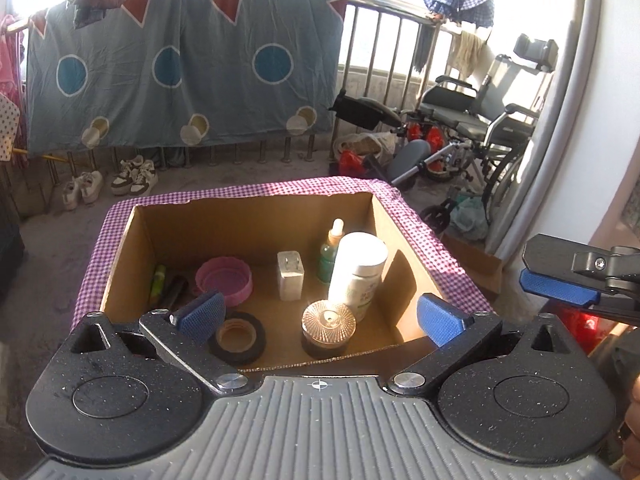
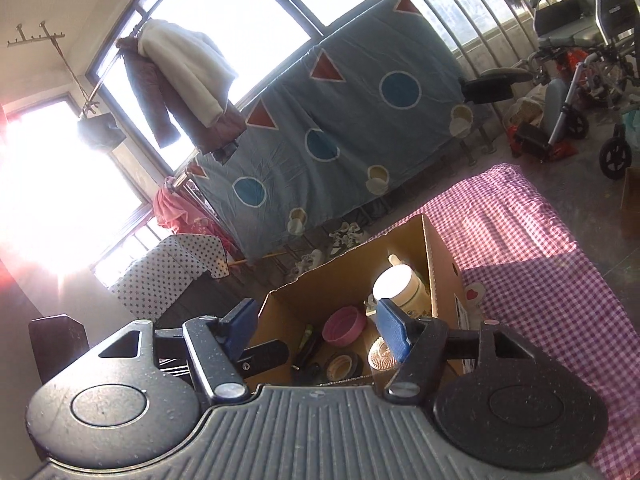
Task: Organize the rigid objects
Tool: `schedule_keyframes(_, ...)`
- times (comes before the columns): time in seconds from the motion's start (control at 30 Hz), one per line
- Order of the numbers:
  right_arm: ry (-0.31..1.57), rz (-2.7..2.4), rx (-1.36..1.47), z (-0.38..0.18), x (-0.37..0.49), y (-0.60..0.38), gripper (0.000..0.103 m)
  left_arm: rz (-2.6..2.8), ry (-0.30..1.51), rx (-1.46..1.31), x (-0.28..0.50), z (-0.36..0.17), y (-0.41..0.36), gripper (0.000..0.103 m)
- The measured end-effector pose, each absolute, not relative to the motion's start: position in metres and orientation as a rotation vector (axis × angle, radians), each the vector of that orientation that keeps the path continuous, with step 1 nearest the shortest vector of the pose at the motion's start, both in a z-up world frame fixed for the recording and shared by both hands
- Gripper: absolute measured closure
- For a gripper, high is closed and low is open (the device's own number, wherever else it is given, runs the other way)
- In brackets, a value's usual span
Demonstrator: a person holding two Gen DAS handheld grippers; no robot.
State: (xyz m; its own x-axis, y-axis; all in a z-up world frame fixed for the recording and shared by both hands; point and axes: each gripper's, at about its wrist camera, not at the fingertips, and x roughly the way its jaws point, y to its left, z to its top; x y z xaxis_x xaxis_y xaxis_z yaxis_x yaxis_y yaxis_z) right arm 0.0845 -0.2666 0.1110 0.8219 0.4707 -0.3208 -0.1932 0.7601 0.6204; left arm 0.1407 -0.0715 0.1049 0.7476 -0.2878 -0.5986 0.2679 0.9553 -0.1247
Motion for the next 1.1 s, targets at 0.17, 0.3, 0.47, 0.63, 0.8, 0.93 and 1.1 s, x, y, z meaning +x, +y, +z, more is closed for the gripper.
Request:
schedule_keyframes(0.17, 0.522, 0.359, 0.526, 0.108, 0.073, -0.249, 0.026, -0.165, 0.662, -0.012, 0.123, 0.099, -0.055, 0.0)
schedule_keyframes(0.3, 0.549, 0.33, 0.459, 0.106, 0.064, -0.24, 0.02, -0.082, 0.662, 0.011, 0.114, 0.096, -0.049, 0.0)
schedule_keyframes(0.47, 0.573, 0.289, 0.378, 0.107, 0.049, -0.236, 0.011, -0.091, 0.663, 0.004, 0.11, 0.09, -0.04, 0.0)
schedule_keyframes(0.63, 0.579, 0.246, 0.252, 0.108, 0.037, -0.227, 0.0, -0.081, 0.665, 0.022, 0.104, 0.08, -0.041, 0.0)
schedule_keyframes(0.8, 0.636, 0.191, 0.192, 0.093, 0.057, -0.206, 0.0, -0.047, 0.733, -0.043, 0.11, 0.069, -0.035, 0.0)
schedule_keyframes(0.93, 0.677, 0.163, 0.168, 0.083, 0.081, -0.188, 0.0, -0.013, 0.764, -0.018, 0.115, 0.061, -0.032, 0.0)
schedule_keyframes(1.1, 0.711, 0.133, 0.122, 0.073, 0.103, -0.169, 0.0, 0.004, 0.773, 0.012, 0.122, 0.061, -0.029, 0.0)
